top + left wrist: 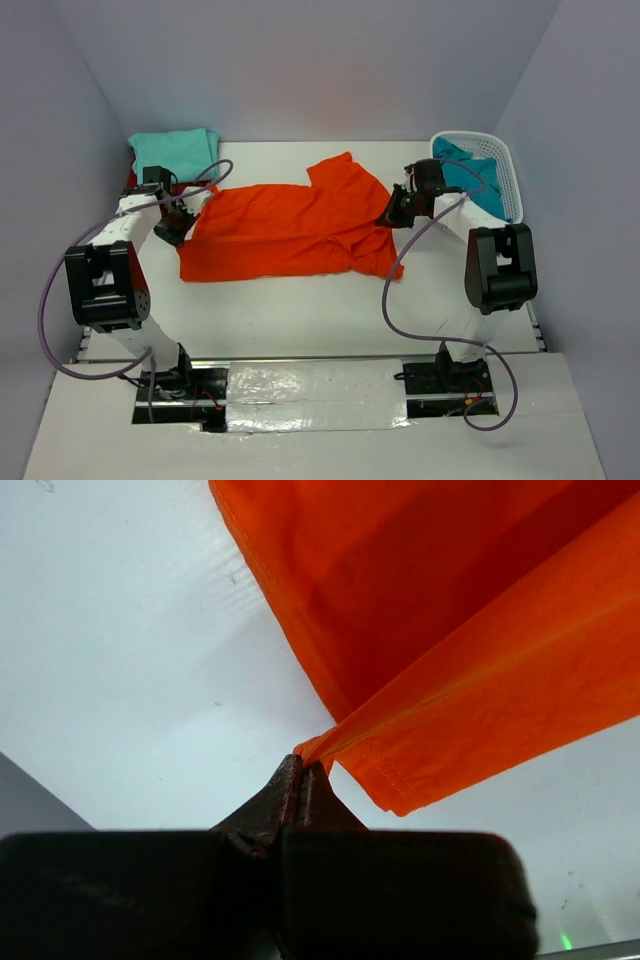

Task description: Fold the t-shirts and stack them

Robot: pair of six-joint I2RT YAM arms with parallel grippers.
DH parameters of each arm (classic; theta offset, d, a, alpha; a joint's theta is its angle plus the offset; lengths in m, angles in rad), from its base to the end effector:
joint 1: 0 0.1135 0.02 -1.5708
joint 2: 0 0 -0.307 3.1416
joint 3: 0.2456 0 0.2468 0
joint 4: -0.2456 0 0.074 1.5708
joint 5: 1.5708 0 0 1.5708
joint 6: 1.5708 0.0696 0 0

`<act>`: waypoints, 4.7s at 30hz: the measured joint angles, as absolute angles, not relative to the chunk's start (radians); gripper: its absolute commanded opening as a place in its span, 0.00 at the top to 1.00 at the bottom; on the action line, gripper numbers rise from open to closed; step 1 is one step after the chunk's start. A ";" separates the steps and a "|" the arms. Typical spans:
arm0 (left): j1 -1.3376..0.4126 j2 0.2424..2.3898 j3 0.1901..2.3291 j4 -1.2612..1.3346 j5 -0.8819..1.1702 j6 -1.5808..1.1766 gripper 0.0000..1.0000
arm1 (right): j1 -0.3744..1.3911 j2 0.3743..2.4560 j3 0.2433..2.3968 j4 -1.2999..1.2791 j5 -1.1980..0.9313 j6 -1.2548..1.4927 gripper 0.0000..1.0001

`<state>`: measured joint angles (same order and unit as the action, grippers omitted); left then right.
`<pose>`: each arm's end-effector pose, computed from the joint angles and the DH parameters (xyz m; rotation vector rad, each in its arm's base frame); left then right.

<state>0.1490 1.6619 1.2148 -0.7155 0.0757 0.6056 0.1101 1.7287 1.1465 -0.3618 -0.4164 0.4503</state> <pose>0.3436 0.0463 0.2382 0.6393 2.6568 0.1122 0.3766 0.0699 0.2237 0.2600 2.5460 0.7472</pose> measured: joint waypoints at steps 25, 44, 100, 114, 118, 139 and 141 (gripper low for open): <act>0.294 1.747 1.206 -0.773 0.247 0.307 0.35 | 0.109 1.493 0.987 -0.544 -0.270 0.396 0.25; 0.285 1.851 1.198 -0.769 0.352 0.355 1.00 | 0.066 1.552 0.785 -0.450 -0.313 0.478 1.00; -0.973 1.813 1.267 -0.444 0.373 0.417 0.57 | 0.287 1.417 0.719 -0.487 -0.377 0.435 0.57; -0.933 1.816 1.248 -0.426 0.242 0.382 1.00 | 0.274 1.486 0.795 -0.514 -0.376 0.419 1.00; -0.827 1.814 1.247 -0.408 0.222 0.330 1.00 | 0.245 1.522 0.892 -0.535 -0.376 0.427 1.00; -0.660 1.890 1.267 -0.435 0.122 0.141 0.70 | 0.225 1.612 1.133 -0.629 -0.289 0.441 0.49; -0.638 1.890 1.268 -0.440 0.123 0.125 0.60 | 0.224 1.525 1.087 -0.624 -0.275 0.449 0.47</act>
